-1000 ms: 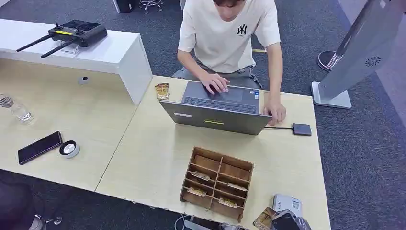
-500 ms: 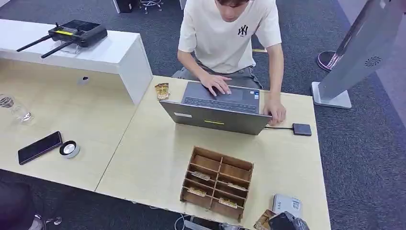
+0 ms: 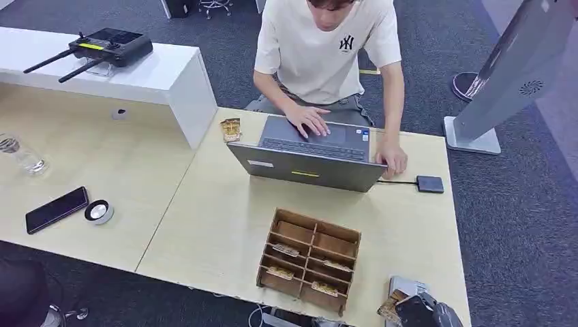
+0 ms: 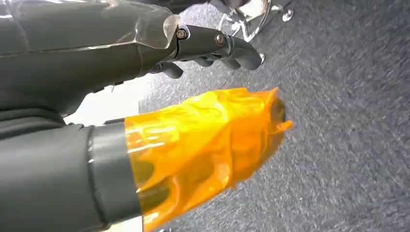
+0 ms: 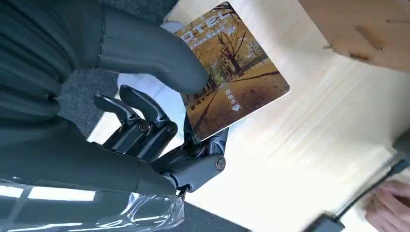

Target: Pass the card to the sensor for recognition and then transmit it.

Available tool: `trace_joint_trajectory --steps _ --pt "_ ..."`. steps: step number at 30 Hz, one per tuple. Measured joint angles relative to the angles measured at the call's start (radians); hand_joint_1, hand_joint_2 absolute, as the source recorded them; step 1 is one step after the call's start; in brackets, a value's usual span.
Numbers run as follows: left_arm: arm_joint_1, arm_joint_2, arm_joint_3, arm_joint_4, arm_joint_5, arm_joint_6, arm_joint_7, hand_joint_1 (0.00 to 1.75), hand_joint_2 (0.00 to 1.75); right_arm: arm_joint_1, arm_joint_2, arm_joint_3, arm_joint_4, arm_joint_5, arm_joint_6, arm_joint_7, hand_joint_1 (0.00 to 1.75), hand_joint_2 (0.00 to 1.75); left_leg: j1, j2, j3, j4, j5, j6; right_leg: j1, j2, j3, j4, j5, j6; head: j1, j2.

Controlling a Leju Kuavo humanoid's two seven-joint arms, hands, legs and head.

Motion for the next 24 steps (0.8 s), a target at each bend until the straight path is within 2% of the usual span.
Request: trace_joint_trajectory --steps 12,24 --pt "0.008 -0.018 0.002 -0.047 -0.029 0.001 -0.008 0.00 0.00 -0.001 0.049 -0.079 0.008 0.053 0.088 -0.006 1.75 1.75 0.000 0.000 0.001 0.000 0.000 0.000 0.000 0.000 0.001 0.000 0.000 0.000 0.000 0.000" --pt "0.006 -0.024 0.016 -0.053 -0.054 0.001 -0.020 0.00 0.00 -0.011 0.085 -0.083 0.047 0.078 0.122 0.009 1.75 1.75 0.000 0.000 0.001 0.000 0.000 0.000 0.000 0.000 0.001 0.000 0.000 0.000 0.000 0.000"
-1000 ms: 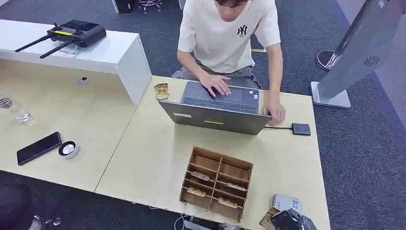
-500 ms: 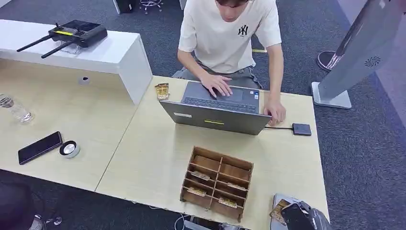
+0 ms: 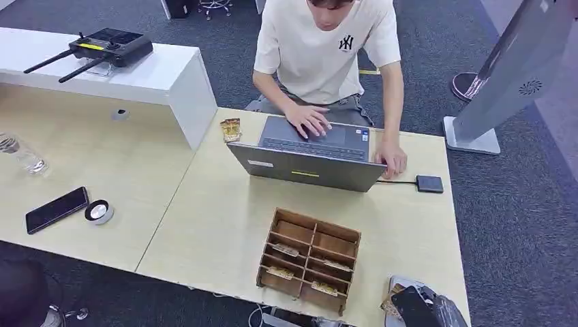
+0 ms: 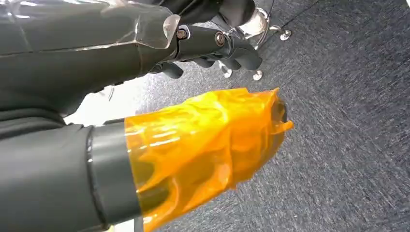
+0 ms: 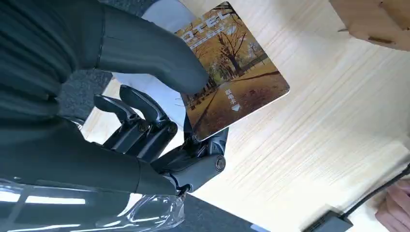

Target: Pass the card to the sensor for recognition and then transmit it.

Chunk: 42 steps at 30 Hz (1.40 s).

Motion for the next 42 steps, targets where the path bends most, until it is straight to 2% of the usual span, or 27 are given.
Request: trace_joint_trajectory --steps 42 --pt "-0.003 -0.009 0.013 0.000 -0.035 0.008 -0.006 0.00 0.00 -0.008 0.020 -0.027 0.059 0.018 0.030 0.031 1.75 1.75 0.000 0.000 0.001 0.000 0.000 0.000 0.000 0.000 0.000 0.000 0.000 0.000 0.000 0.000"
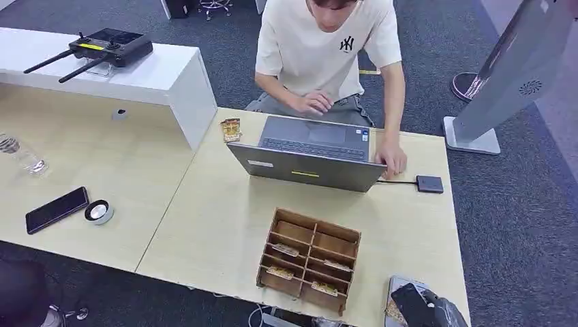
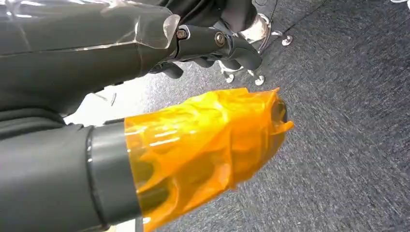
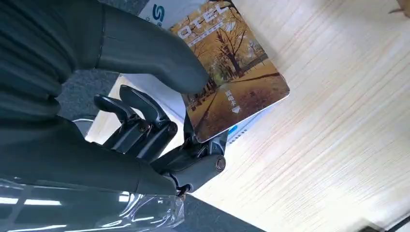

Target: Pass the card to the sensor for recognition and then transmit it.

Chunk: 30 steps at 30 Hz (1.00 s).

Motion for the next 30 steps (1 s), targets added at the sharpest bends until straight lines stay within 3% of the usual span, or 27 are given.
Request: trace_joint_trajectory --steps 30 --pt "-0.009 -0.009 0.017 0.000 -0.015 0.002 -0.002 0.00 0.00 -0.011 0.010 0.001 0.005 0.036 0.021 0.025 1.75 1.75 0.000 0.000 0.000 0.000 0.000 0.000 0.000 0.000 0.000 0.000 0.000 0.000 0.000 0.000"
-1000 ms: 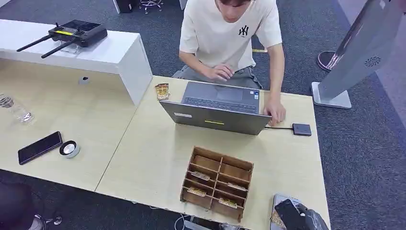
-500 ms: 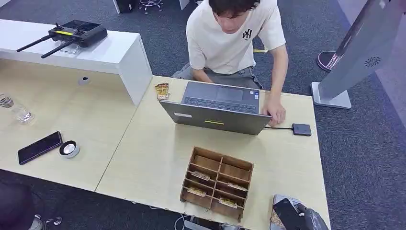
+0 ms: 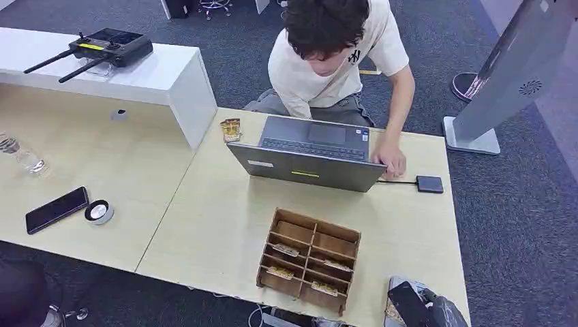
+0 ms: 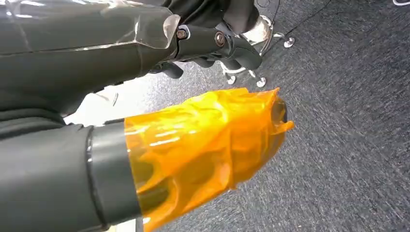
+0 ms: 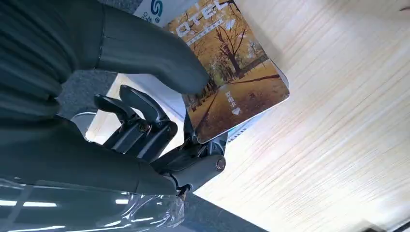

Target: Pass the card to the sensor for recognition and then transmit it.

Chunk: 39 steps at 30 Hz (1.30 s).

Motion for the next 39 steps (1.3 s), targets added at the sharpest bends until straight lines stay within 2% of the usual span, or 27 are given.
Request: trace_joint_trajectory --steps 39 --pt "-0.001 -0.006 0.002 0.000 -0.002 0.000 0.000 0.00 0.00 0.000 0.000 0.000 0.000 0.003 0.000 0.006 1.75 1.75 0.000 0.000 0.000 0.000 0.000 0.000 0.000 0.000 0.000 0.000 0.000 0.000 0.000 0.000"
